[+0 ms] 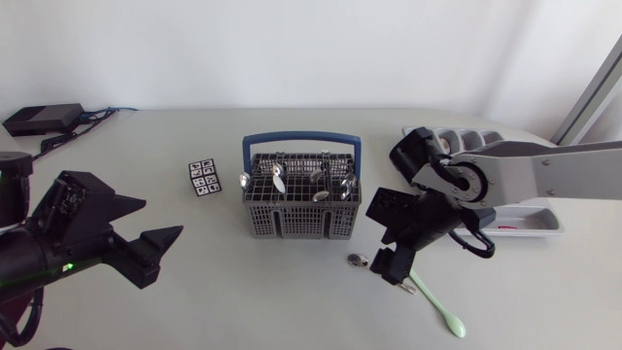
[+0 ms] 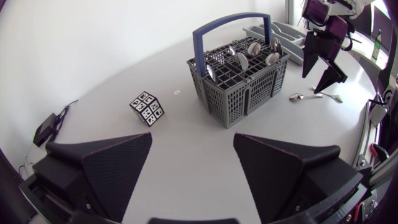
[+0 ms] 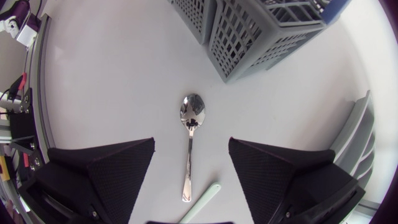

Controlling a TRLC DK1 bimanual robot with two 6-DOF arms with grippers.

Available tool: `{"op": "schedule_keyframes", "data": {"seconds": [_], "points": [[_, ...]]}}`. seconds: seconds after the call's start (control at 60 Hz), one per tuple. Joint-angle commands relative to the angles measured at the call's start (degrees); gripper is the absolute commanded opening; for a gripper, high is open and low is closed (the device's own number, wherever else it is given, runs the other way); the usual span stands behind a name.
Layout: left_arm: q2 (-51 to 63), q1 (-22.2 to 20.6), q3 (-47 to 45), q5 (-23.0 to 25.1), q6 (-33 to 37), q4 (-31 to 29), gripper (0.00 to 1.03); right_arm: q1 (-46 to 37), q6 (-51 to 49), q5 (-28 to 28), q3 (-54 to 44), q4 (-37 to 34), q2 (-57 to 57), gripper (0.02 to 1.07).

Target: Transfer all utensils from the basket to the drawer tray.

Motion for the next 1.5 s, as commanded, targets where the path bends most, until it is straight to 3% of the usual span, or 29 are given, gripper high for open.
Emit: {"op": "schedule_keyframes", "data": {"seconds": [0.0,0.183,0.367,0.5,0.617,1.117,1.35,1.483], "points": [[-0.3,-0.3,-2.0,0.6,1.3,-0.4,0.93,0.6,-2.4,-0.1,1.6,-1.7,3.1,0.78],[3.3,-2.8,-2.4,0.9,3.1,-0.2,0.93,1.6,-3.1,0.6,2.5,-1.9,7.1,0.61],[7.0,-4.9,-1.4,0.8,3.9,-0.7,0.93,2.3,-3.0,2.2,2.6,-1.4,8.4,0.54],[8.2,-5.6,-0.9,0.8,4.4,-0.7,0.93,2.7,-3.7,2.5,3.0,-1.4,10.0,0.33],[8.7,-5.8,-0.4,0.8,4.4,-0.7,0.93,2.8,-3.9,3.9,3.3,-1.1,12.0,0.25],[12.5,-5.1,3.1,0.8,4.7,1.1,0.93,2.8,-5.0,4.4,1.3,1.5,8.7,0.12],[16.5,-3.3,6.0,1.0,4.5,2.5,0.93,2.8,-5.9,3.4,0.4,-2.9,-1.0,0.12],[20.8,0.1,9.6,3.4,4.1,2.5,0.93,-0.8,-9.4,2.1,1.1,-7.0,-6.0,0.12]]}}
